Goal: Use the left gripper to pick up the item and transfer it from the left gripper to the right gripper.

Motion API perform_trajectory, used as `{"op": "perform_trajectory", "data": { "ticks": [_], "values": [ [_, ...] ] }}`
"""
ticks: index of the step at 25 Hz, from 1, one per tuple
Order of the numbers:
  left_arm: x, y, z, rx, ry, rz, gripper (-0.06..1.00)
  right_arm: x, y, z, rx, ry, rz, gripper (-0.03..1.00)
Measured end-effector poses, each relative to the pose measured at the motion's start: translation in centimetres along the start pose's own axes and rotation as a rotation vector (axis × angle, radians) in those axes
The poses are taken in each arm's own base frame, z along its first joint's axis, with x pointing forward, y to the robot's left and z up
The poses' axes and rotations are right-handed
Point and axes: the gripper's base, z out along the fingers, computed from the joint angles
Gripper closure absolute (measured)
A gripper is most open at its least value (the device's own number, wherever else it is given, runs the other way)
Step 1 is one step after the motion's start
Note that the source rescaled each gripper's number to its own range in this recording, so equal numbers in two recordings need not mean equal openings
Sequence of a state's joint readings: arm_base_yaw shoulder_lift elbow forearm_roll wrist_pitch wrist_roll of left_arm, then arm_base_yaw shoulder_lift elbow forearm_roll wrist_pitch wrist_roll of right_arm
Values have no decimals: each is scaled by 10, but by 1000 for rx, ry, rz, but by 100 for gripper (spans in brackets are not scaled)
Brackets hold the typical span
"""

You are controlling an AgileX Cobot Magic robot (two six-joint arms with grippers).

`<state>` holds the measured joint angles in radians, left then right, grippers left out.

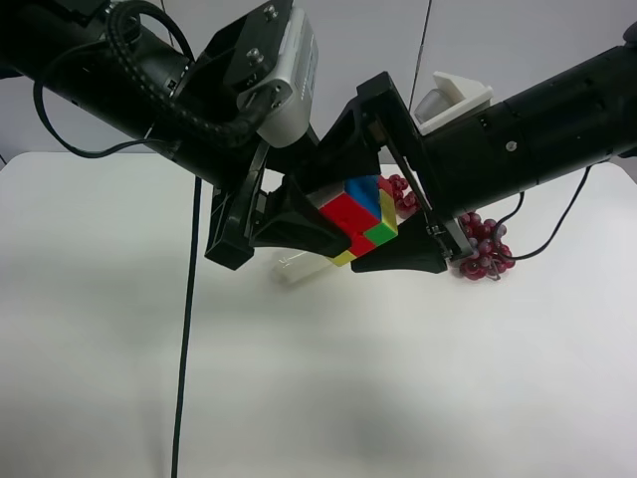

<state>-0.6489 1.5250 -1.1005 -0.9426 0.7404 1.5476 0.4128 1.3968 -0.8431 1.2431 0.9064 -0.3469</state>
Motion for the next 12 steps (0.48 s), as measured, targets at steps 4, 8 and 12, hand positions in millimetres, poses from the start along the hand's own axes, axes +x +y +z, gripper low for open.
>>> {"op": "perform_trajectory", "data": {
  "ticks": [4,8,12],
  "values": [
    [0,0,0,3,2,2,94,-1,0,1,2,-10,0,66],
    [1,0,0,5,9,8,94,-1,0,1,2,-23,5,97],
    [1,0,0,3,11,9,94,-2,0,1,6,-31,4,97]
  ]
}}
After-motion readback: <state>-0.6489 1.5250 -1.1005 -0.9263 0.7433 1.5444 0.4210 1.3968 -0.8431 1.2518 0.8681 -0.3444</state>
